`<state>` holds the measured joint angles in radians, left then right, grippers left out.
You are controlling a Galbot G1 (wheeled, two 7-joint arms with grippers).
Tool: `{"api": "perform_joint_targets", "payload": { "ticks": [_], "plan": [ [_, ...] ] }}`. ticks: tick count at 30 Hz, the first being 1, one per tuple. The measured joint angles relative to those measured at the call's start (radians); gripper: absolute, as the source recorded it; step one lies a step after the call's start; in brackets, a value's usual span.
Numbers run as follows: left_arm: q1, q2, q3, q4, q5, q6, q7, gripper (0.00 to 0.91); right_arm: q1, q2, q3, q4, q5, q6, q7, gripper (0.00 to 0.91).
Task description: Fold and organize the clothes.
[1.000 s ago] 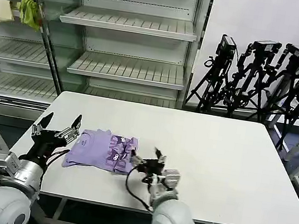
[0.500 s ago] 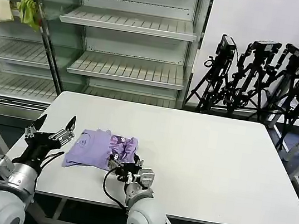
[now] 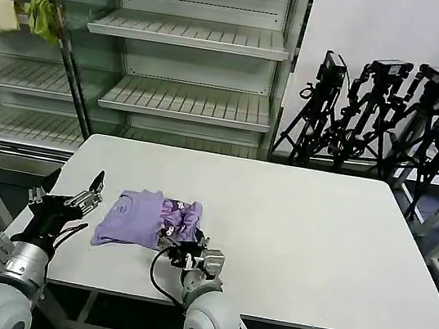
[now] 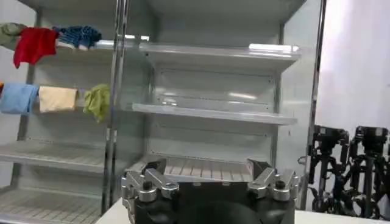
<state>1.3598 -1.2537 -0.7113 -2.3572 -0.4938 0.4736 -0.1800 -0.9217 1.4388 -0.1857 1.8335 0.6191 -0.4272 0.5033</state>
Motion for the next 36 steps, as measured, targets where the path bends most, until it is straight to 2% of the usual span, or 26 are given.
{"api": "perform_joint_targets", "payload": {
  "ticks": [3,11,14,15,18,19,20,22,36],
  "plan": [
    [0.002,-0.002,0.000,0.000,0.005,-0.003,0.002,0.907,-0.004,-0.004,0.007,0.000,0.000,0.002,-0.002,0.897],
    [0.000,-0.004,0.000,0.000,0.008,-0.006,0.004,0.907,-0.017,-0.014,0.024,-0.010,-0.005,0.008,-0.009,0.695],
    [0.001,-0.003,-0.003,0.000,0.008,-0.008,0.004,0.907,-0.019,-0.014,0.029,-0.015,-0.008,0.011,-0.012,0.514],
    [0.002,-0.003,-0.003,0.000,0.008,-0.008,0.005,0.907,-0.020,-0.013,0.030,-0.017,-0.009,0.012,-0.013,0.494],
    [0.005,-0.003,-0.004,0.001,0.008,-0.011,0.005,0.907,-0.021,-0.011,0.035,-0.024,-0.013,0.016,-0.017,0.292],
    [0.006,-0.003,-0.004,0.001,0.008,-0.012,0.006,0.907,-0.022,-0.011,0.037,-0.025,-0.015,0.016,-0.018,0.252],
    [0.007,-0.002,-0.004,0.001,0.009,-0.012,0.006,0.907,-0.022,-0.011,0.038,-0.027,-0.016,0.018,-0.020,0.111],
    [0.007,-0.002,-0.005,0.001,0.009,-0.012,0.006,0.907,-0.023,-0.012,0.042,-0.027,-0.017,0.020,-0.021,0.000],
    [0.004,0.001,0.000,0.009,0.013,-0.019,0.008,0.907,-0.042,-0.036,0.075,0.000,-0.019,0.024,-0.023,0.000]
  ]
}}
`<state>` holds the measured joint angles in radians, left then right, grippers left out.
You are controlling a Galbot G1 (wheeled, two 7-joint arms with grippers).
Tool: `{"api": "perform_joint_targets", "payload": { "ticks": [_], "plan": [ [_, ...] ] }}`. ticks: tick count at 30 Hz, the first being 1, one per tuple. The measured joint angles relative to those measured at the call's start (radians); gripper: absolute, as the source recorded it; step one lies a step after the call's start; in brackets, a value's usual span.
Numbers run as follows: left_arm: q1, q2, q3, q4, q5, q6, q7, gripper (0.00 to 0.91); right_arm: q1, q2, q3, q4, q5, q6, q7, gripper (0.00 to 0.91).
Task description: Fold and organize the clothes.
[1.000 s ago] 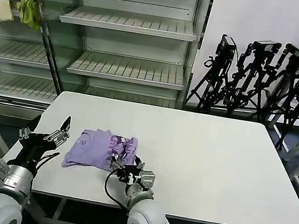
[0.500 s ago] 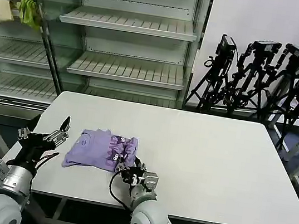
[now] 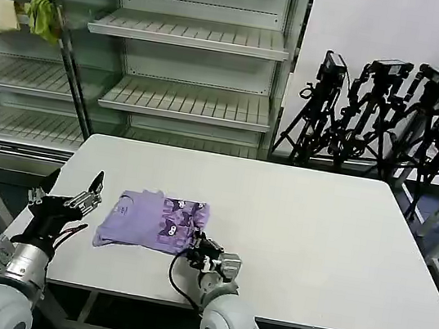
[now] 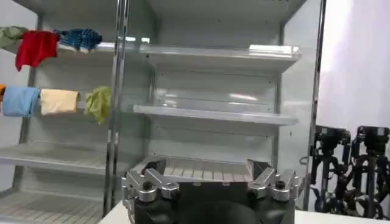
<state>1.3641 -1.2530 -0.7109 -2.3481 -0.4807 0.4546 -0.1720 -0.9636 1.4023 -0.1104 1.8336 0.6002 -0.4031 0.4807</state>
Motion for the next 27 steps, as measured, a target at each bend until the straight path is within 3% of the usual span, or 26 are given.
{"api": "perform_joint_targets", "payload": {
  "ticks": [15,27],
  "plan": [
    [-0.002,-0.006,0.024,0.009,0.013,-0.011,0.012,0.907,-0.072,-0.061,0.079,0.071,0.038,-0.007,0.016,0.000],
    [-0.004,-0.019,0.046,0.010,0.019,-0.016,0.019,0.907,-0.157,-0.160,0.191,0.184,0.099,-0.021,0.048,0.000]
  ]
}}
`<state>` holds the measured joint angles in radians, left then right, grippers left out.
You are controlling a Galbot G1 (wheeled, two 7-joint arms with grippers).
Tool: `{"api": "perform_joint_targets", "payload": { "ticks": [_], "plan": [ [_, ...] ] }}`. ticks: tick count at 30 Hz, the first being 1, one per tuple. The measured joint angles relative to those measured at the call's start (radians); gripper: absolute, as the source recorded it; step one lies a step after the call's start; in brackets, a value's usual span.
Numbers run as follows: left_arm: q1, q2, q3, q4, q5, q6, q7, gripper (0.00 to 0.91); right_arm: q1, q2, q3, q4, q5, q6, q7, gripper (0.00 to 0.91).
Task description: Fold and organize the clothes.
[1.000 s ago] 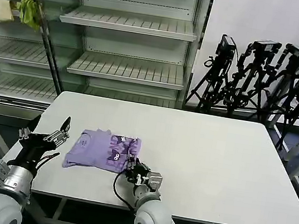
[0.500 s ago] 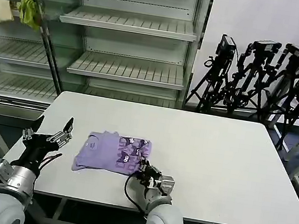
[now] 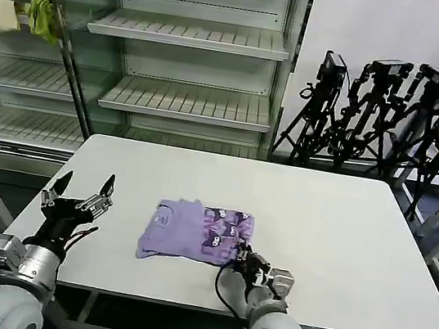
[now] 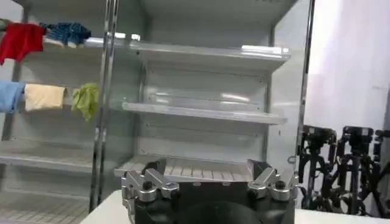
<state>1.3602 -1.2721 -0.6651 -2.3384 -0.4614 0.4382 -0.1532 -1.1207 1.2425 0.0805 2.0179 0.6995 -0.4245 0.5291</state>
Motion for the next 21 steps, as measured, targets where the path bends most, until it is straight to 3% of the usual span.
{"api": "perform_joint_targets", "payload": {
  "ticks": [11,12,13,21],
  "plan": [
    [0.006,-0.009,0.010,-0.009,-0.001,-0.003,0.003,0.907,-0.052,-0.094,0.092,0.072,0.019,-0.007,0.014,0.000],
    [0.005,-0.009,0.011,-0.009,-0.001,-0.003,0.004,0.907,-0.053,-0.101,0.096,0.076,0.017,-0.009,0.016,0.161],
    [0.005,-0.009,0.012,-0.009,-0.001,-0.003,0.004,0.907,-0.054,-0.108,0.100,0.079,0.014,-0.012,0.020,0.907],
    [0.012,-0.011,0.012,-0.014,-0.002,-0.007,0.010,0.907,-0.058,-0.142,0.124,0.089,-0.029,-0.028,0.043,0.907]
  ]
}}
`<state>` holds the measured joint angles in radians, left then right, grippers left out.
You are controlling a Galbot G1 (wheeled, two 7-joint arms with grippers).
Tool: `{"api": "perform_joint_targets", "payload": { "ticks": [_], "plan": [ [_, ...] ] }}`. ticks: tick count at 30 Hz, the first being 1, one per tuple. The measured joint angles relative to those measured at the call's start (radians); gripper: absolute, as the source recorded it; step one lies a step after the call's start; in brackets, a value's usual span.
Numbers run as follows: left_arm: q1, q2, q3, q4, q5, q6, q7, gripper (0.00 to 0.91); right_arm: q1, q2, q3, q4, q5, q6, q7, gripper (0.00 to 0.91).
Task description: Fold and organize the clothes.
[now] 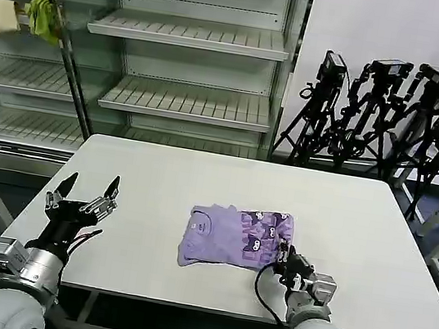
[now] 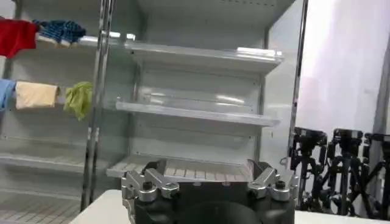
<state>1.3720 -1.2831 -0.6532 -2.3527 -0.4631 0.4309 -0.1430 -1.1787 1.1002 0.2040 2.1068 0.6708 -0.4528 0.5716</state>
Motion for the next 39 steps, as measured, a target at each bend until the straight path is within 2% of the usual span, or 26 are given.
{"api": "perform_joint_targets", "payload": {
  "ticks": [11,16,27,39],
  "plan": [
    [0.006,-0.005,0.011,-0.005,-0.003,-0.003,0.005,0.907,-0.015,-0.033,0.023,0.016,-0.125,-0.009,0.010,0.907],
    [0.009,-0.007,0.011,-0.012,-0.008,-0.003,0.005,0.907,-0.010,-0.053,0.039,0.034,-0.206,0.012,-0.008,0.907],
    [0.032,0.001,0.013,-0.042,-0.008,0.022,0.020,0.907,-0.011,-0.082,0.078,0.099,-0.379,0.058,-0.087,0.907],
    [0.023,0.015,-0.001,-0.034,0.060,0.001,0.116,0.907,-0.033,-0.078,0.164,0.203,-0.421,0.020,-0.183,0.907]
  ]
}}
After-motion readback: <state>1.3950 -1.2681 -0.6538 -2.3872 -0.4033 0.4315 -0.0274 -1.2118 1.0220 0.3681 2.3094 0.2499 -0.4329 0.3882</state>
